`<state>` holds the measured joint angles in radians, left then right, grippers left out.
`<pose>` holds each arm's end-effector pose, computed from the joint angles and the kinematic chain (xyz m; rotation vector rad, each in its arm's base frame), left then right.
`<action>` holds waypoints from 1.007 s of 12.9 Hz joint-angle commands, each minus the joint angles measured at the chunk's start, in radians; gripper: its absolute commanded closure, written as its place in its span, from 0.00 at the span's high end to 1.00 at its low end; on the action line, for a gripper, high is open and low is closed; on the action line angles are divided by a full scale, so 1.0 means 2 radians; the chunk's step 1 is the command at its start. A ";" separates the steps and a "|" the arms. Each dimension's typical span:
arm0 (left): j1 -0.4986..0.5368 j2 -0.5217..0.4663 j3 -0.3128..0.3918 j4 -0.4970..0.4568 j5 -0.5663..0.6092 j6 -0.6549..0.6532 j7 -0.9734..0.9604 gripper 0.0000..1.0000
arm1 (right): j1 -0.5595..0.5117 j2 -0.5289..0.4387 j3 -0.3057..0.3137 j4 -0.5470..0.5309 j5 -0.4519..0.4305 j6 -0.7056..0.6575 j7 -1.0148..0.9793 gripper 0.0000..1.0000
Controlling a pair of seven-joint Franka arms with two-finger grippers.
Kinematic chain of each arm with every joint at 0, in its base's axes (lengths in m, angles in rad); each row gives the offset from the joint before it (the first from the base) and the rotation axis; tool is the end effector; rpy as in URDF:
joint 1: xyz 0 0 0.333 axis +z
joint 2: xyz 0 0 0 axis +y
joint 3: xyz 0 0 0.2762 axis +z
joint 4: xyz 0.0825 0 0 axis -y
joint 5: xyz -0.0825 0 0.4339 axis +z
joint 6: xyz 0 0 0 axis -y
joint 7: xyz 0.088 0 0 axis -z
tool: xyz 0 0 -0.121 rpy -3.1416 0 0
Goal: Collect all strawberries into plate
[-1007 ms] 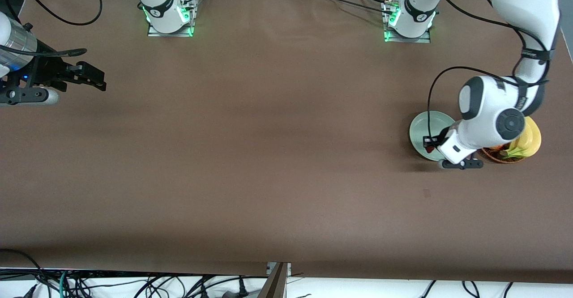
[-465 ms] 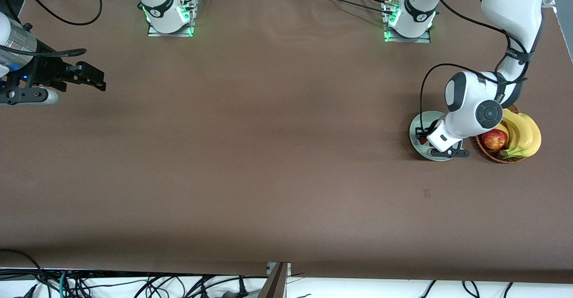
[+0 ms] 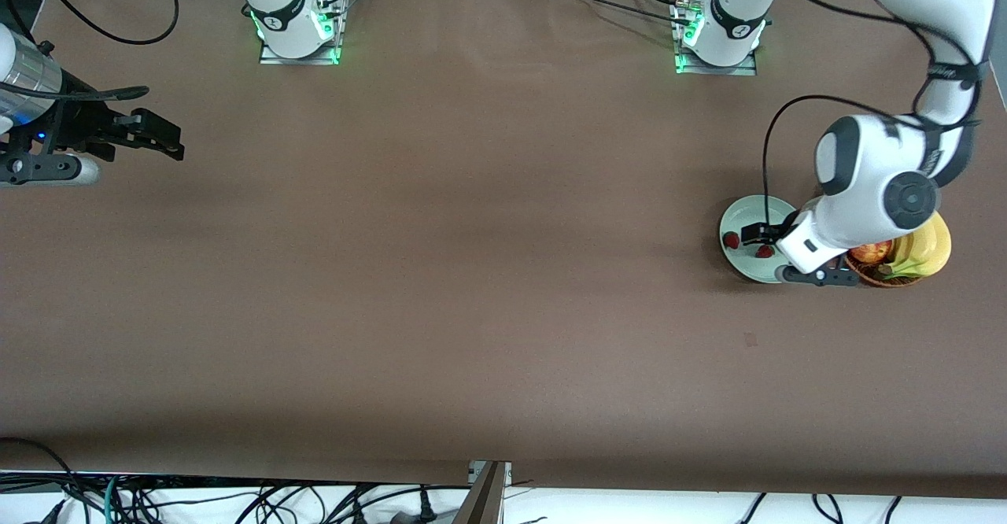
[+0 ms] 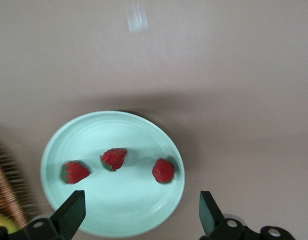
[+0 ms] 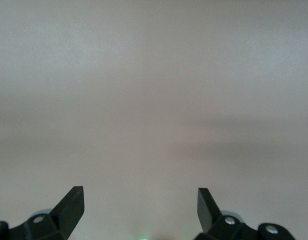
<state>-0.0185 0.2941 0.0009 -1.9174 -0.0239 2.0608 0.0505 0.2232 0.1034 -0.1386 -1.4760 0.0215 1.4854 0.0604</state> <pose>0.6249 -0.0126 0.2474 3.1092 -0.0860 -0.2343 0.6184 0.0588 0.5498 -3.1375 -0.0394 0.1465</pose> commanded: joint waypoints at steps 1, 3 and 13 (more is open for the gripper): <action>-0.008 -0.057 0.006 0.023 -0.010 -0.062 0.013 1.00 | -0.005 -0.008 0.003 -0.002 -0.003 0.001 -0.001 1.00; -0.006 -0.086 0.004 0.054 -0.010 -0.120 0.012 1.00 | -0.005 -0.008 0.003 -0.002 -0.003 0.001 -0.001 1.00; -0.005 -0.090 0.002 0.190 -0.010 -0.256 0.007 1.00 | -0.005 -0.008 0.003 -0.001 -0.003 0.001 -0.001 1.00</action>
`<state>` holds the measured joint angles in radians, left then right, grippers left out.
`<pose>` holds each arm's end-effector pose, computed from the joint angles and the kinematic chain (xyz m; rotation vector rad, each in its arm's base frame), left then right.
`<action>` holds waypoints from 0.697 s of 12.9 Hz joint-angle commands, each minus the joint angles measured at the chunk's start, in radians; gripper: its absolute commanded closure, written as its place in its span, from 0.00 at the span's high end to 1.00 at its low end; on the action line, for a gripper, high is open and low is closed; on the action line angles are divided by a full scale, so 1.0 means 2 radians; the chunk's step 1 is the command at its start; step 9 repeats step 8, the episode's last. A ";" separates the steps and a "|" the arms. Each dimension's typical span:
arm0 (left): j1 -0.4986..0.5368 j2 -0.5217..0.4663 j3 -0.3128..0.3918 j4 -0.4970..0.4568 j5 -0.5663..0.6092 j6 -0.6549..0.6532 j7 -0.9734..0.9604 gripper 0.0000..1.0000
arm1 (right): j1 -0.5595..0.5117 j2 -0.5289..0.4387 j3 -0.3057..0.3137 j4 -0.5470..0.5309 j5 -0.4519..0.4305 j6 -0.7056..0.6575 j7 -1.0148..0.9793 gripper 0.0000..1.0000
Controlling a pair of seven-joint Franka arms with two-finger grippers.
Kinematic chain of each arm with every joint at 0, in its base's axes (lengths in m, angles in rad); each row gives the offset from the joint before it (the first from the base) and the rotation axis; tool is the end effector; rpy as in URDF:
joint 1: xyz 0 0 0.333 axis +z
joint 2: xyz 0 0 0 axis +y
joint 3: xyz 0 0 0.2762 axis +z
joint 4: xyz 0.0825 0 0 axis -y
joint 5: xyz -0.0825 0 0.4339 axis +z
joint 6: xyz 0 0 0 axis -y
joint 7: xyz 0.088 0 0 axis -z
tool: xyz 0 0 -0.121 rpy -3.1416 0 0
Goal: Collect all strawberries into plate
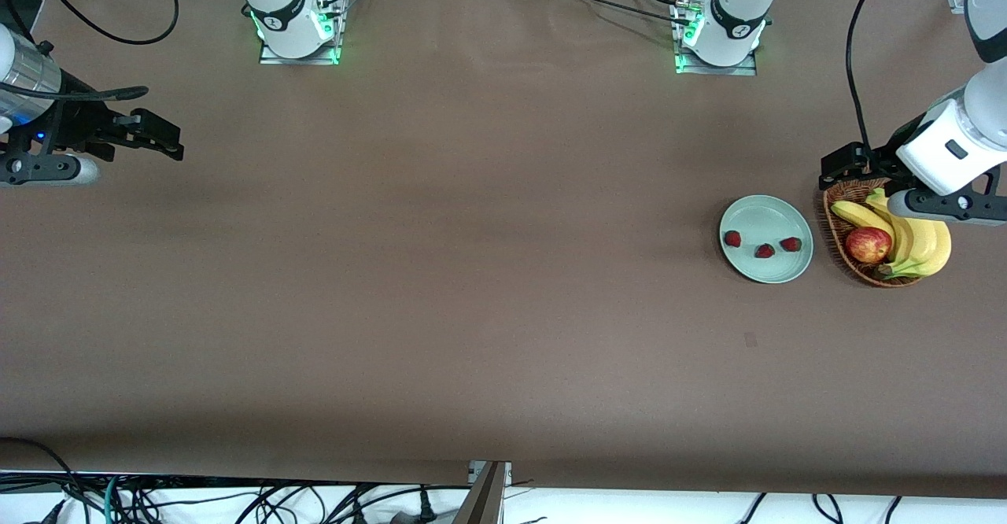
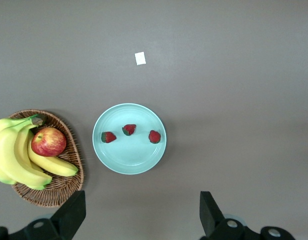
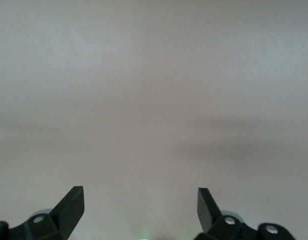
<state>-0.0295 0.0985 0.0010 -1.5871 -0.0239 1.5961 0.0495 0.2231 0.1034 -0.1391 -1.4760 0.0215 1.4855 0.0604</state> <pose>0.6263 -0.0207 0.5037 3.1115 -0.1188 -0.1390 0.6185 0.0584 0.5498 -3.1375 -0.0384 0.1463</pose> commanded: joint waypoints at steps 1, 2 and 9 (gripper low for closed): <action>0.000 0.008 0.002 0.029 -0.010 -0.031 0.008 1.00 | -0.005 -0.008 0.004 -0.001 -0.003 0.000 0.000 1.00; 0.001 0.008 0.003 0.030 -0.010 -0.033 0.008 1.00 | -0.005 -0.008 0.004 -0.002 -0.003 0.000 0.000 1.00; 0.003 0.009 0.005 0.028 -0.009 -0.040 0.011 1.00 | -0.005 -0.008 0.004 -0.001 -0.003 0.000 0.000 1.00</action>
